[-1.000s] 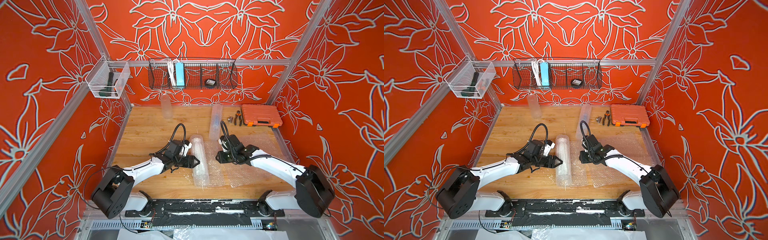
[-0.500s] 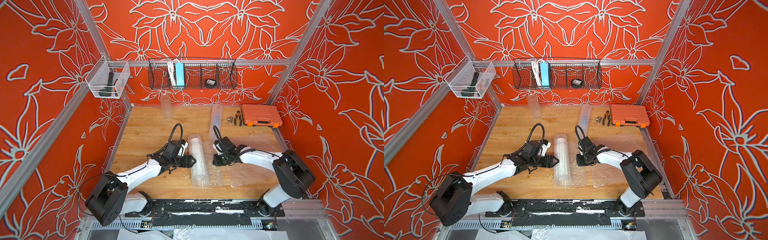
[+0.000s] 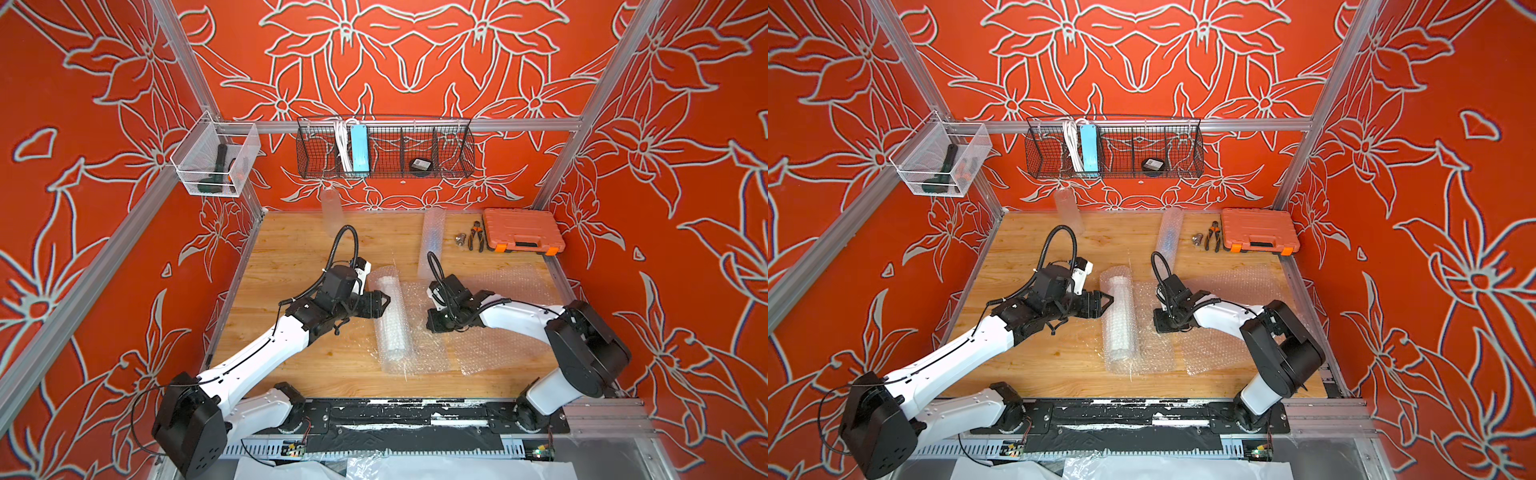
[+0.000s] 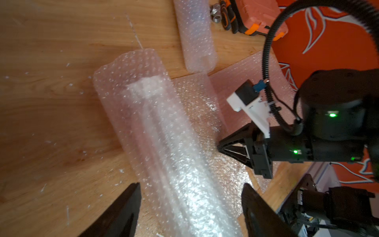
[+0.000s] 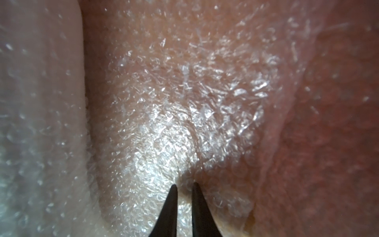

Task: Unwrap the vase from the bubble wrap
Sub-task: Unwrap the bubble wrap at the center of the board.

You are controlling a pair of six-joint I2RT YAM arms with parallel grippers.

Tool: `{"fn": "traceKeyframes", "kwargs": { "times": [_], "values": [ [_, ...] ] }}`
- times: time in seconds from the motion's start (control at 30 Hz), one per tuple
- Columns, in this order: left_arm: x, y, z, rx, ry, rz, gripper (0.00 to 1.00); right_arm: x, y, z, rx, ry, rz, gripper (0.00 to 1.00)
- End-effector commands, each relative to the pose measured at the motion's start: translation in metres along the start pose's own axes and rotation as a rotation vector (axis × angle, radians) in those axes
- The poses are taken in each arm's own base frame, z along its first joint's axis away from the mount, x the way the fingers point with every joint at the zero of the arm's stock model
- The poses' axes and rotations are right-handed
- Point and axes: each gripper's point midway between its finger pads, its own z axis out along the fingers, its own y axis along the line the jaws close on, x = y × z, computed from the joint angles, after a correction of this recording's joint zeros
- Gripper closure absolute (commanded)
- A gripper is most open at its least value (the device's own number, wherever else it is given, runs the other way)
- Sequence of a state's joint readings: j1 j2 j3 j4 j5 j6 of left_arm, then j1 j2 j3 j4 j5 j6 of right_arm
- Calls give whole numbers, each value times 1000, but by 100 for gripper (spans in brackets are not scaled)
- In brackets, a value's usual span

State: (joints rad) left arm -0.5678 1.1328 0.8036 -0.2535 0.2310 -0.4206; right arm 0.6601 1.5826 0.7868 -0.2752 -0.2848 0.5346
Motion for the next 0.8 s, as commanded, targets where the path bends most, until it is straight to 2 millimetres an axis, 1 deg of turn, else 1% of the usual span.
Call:
{"fn": "traceKeyframes", "kwargs": {
  "times": [0.0, 0.13, 0.2, 0.3, 0.43, 0.5, 0.53, 0.63, 0.77],
  "values": [
    [11, -27, 9, 93, 77, 52, 26, 10, -11, 1, 42, 13, 18, 84],
    [24, -52, 23, 184, 132, 79, 28, 10, -11, 1, 42, 12, 22, 84],
    [32, -60, 31, 225, 164, 87, 28, 10, -11, 0, 43, 12, 21, 84],
    [43, -63, 41, 256, 208, 81, 29, 10, -10, 0, 42, 8, 20, 85],
    [53, -52, 52, 203, 245, 81, 30, 10, -11, 0, 45, 9, 20, 85],
    [59, -40, 56, 138, 263, 77, 31, 10, -11, 0, 46, 9, 20, 86],
    [62, -30, 58, 88, 268, 73, 31, 10, -11, 0, 47, 9, 20, 86],
    [68, -7, 57, -35, 281, 68, 33, 9, -11, -2, 49, 6, 19, 86],
    [77, 12, 52, -120, 292, 65, 33, 9, -11, -2, 50, 5, 17, 86]
  ]
}}
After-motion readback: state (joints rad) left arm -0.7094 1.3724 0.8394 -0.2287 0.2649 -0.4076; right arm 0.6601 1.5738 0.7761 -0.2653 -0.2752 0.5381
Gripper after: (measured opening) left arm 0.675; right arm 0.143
